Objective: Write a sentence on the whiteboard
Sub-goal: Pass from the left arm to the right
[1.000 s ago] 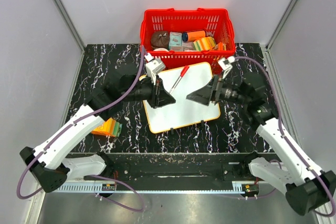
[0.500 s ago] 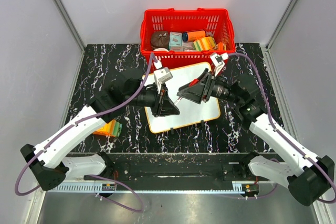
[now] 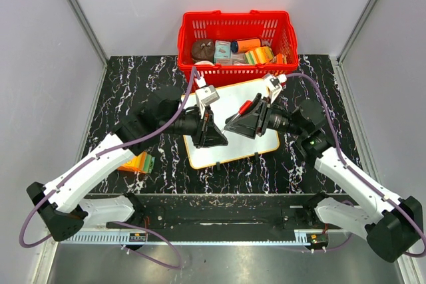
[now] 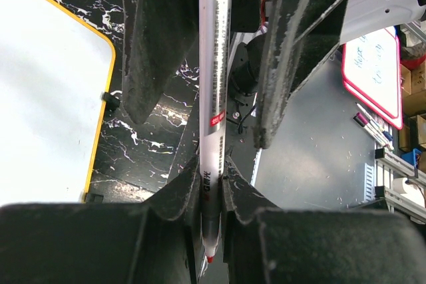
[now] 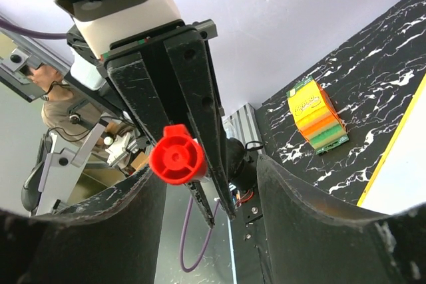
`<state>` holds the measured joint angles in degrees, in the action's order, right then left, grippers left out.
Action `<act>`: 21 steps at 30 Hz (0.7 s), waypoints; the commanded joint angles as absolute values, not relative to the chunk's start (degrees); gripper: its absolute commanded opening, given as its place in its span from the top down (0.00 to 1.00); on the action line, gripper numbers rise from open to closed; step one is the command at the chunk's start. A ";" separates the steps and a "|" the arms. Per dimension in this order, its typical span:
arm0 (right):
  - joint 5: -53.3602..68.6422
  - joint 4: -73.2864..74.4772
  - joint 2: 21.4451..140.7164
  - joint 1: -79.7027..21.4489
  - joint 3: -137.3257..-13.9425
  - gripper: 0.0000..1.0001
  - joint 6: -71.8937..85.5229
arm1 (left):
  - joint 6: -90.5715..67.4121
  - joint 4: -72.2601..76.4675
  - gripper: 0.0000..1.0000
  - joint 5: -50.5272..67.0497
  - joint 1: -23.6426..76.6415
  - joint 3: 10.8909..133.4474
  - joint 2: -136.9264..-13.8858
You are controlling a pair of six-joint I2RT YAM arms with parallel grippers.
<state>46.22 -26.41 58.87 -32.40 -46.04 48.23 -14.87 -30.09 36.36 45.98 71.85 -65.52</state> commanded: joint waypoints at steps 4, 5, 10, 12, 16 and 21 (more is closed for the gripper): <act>49.48 -31.90 58.27 -33.66 -46.14 0.41 49.40 | -13.71 -28.30 1.00 38.58 46.14 73.13 -64.95; 49.83 -31.82 58.71 -33.75 -46.32 0.43 49.31 | -13.62 -28.39 1.00 38.67 46.14 73.04 -65.04; 50.01 -31.38 59.15 -33.93 -46.58 0.49 49.22 | -13.62 -28.39 1.00 39.02 46.23 73.13 -65.21; 49.83 -31.29 59.24 -33.84 -46.58 0.50 49.31 | -13.62 -28.39 1.00 39.29 46.23 73.04 -65.39; 50.10 -31.20 59.50 -34.19 -46.84 0.58 49.22 | -13.62 -28.30 1.00 39.29 46.23 73.12 -65.48; 49.83 -31.99 59.76 -34.54 -46.67 0.65 49.92 | -13.71 -28.39 1.00 39.55 46.58 73.39 -65.92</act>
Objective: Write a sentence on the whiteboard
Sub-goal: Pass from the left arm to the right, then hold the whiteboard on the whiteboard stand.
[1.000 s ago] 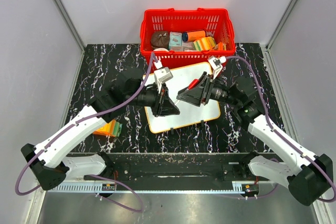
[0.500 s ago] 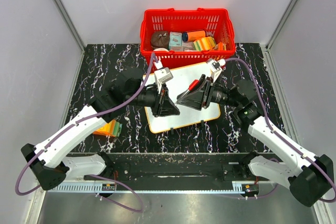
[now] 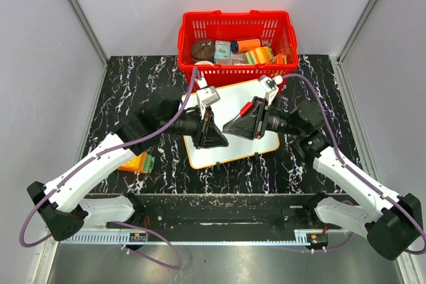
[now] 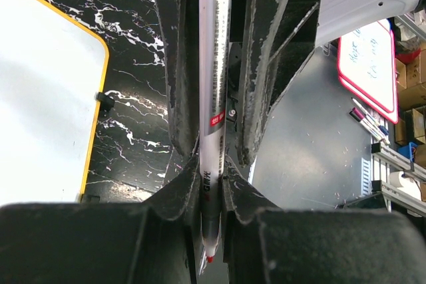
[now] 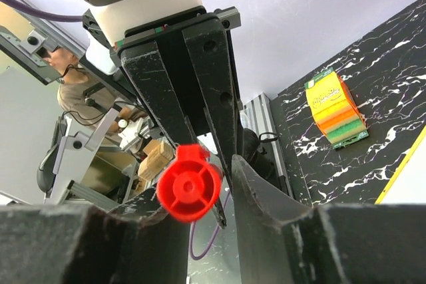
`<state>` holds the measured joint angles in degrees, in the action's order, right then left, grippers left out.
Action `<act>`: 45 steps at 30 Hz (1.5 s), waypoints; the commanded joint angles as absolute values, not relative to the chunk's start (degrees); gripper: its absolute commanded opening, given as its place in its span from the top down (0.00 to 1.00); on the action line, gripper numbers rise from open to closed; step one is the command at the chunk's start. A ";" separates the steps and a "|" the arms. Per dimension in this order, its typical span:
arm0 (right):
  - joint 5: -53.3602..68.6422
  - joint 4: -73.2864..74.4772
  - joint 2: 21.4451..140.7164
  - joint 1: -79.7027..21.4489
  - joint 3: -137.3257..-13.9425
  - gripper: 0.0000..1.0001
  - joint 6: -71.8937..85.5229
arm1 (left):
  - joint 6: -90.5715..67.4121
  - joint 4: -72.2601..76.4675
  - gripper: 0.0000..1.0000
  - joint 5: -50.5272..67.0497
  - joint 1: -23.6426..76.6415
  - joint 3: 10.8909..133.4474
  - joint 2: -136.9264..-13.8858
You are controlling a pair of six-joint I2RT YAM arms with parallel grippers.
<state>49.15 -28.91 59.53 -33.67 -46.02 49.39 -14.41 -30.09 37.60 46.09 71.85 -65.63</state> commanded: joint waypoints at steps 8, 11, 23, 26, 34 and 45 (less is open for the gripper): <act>49.40 -33.84 61.26 -34.72 -46.06 1.00 51.59 | -13.45 -28.39 0.91 39.29 46.93 72.42 -66.01; 48.00 -29.12 60.30 -34.72 -46.58 1.00 48.70 | -12.92 -28.83 0.40 36.05 46.85 70.67 -64.17; 24.62 -1.59 51.77 -34.72 -47.02 1.00 31.03 | -17.31 -26.37 0.01 33.58 38.85 57.33 -53.89; 20.66 1.83 50.63 -34.72 -46.67 1.00 29.80 | -18.80 -26.54 0.01 30.68 36.39 54.51 -51.17; 9.16 7.81 44.04 -34.63 -45.18 1.00 25.14 | -19.34 -27.16 0.01 15.65 34.45 51.24 -46.23; -10.10 14.24 33.93 -34.72 -46.06 1.00 18.02 | -21.35 -20.58 0.01 9.33 34.45 47.38 -42.72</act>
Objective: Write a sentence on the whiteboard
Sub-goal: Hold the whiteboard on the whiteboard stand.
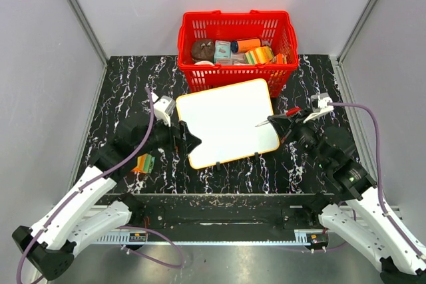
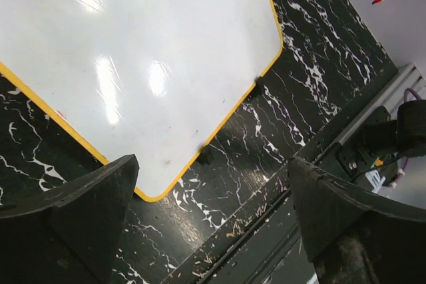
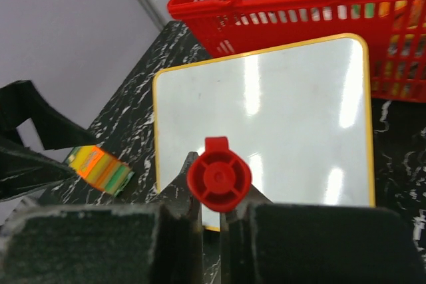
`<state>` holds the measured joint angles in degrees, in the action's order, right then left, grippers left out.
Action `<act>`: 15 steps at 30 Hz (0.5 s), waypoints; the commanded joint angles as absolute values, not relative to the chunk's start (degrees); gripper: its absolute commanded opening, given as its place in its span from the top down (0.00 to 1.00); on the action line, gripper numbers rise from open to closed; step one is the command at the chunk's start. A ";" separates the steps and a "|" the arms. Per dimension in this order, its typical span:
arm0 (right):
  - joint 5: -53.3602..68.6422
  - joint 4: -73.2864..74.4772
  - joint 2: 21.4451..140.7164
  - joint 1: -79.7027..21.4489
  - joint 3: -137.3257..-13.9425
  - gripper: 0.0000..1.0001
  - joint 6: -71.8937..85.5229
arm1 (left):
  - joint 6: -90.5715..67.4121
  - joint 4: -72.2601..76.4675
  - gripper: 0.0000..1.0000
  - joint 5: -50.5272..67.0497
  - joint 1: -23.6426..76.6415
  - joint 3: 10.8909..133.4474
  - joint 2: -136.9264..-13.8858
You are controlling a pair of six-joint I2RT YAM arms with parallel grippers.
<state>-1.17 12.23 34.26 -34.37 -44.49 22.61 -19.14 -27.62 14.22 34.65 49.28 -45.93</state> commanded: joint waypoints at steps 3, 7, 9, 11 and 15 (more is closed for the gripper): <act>-11.68 14.76 33.57 -34.63 -46.32 1.00 17.40 | -24.51 -17.85 0.01 6.17 34.45 45.71 -40.52; -14.50 19.07 34.54 -34.72 -47.81 1.00 19.51 | -25.84 -17.58 0.01 5.97 34.45 45.88 -41.13; -14.50 18.81 33.40 -34.72 -47.38 1.00 20.39 | -26.63 -17.58 0.01 6.68 34.45 46.14 -41.92; -15.03 18.81 32.18 -34.72 -47.20 1.00 20.74 | -27.07 -17.58 0.01 6.59 34.45 46.41 -42.89; -11.51 18.82 28.75 -34.72 -46.15 1.00 18.63 | -25.32 -15.74 0.01 8.69 34.45 45.44 -42.10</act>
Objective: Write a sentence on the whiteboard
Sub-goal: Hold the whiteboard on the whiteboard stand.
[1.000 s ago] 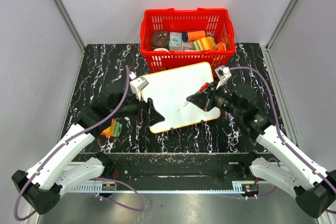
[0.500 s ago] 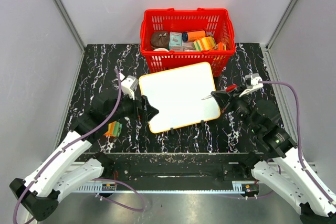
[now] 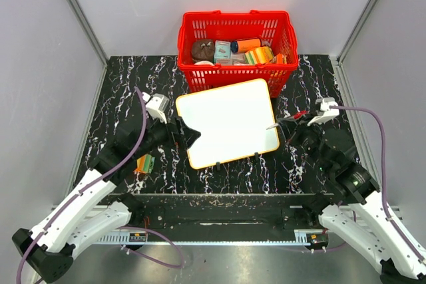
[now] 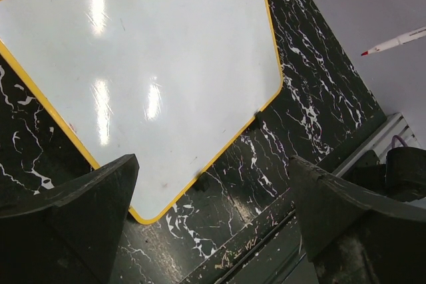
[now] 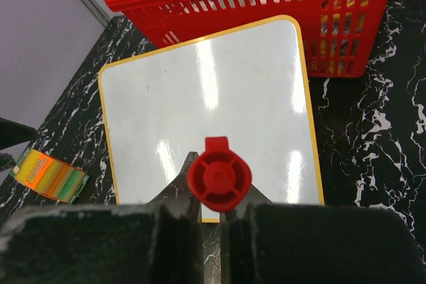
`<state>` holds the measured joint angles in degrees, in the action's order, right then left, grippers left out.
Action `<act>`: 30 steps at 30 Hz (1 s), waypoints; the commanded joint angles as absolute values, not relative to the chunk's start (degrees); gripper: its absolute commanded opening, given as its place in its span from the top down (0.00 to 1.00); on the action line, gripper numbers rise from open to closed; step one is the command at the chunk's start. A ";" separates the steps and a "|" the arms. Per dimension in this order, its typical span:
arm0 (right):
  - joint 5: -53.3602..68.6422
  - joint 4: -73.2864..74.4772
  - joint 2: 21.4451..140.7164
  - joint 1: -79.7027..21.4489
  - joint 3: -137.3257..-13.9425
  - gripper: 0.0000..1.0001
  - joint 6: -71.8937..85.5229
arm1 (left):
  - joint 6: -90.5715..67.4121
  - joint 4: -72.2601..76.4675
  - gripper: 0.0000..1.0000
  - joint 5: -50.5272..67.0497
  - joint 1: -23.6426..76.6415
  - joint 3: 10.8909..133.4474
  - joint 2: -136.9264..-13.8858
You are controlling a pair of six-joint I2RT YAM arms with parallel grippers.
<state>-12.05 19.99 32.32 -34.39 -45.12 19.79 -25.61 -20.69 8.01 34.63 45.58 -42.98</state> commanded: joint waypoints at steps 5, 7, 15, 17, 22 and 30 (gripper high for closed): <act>-12.57 19.07 27.51 -34.72 -45.26 1.00 18.20 | -23.47 -12.65 0.01 8.35 34.45 41.84 -39.29; -12.13 19.69 28.21 -34.72 -45.26 1.00 18.28 | -22.86 -14.49 0.01 6.60 34.45 41.66 -39.46; -10.89 17.49 29.97 -34.72 -43.16 1.00 18.81 | -20.04 -18.54 0.01 5.01 33.32 40.79 -45.08; -11.07 17.75 30.93 -34.72 -42.98 1.00 19.07 | -20.39 -19.16 0.01 4.14 32.44 40.43 -46.75; -9.93 16.79 31.55 -34.72 -42.01 1.00 18.98 | -23.20 -17.67 0.01 3.78 28.40 38.94 -48.78; -10.11 15.73 33.31 -34.72 -42.10 1.00 19.51 | -27.42 -13.01 0.01 6.68 20.48 34.46 -47.02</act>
<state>-10.81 19.11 32.42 -34.39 -41.85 18.92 -24.69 -17.89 6.00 22.98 35.92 -48.69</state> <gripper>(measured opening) 0.099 0.987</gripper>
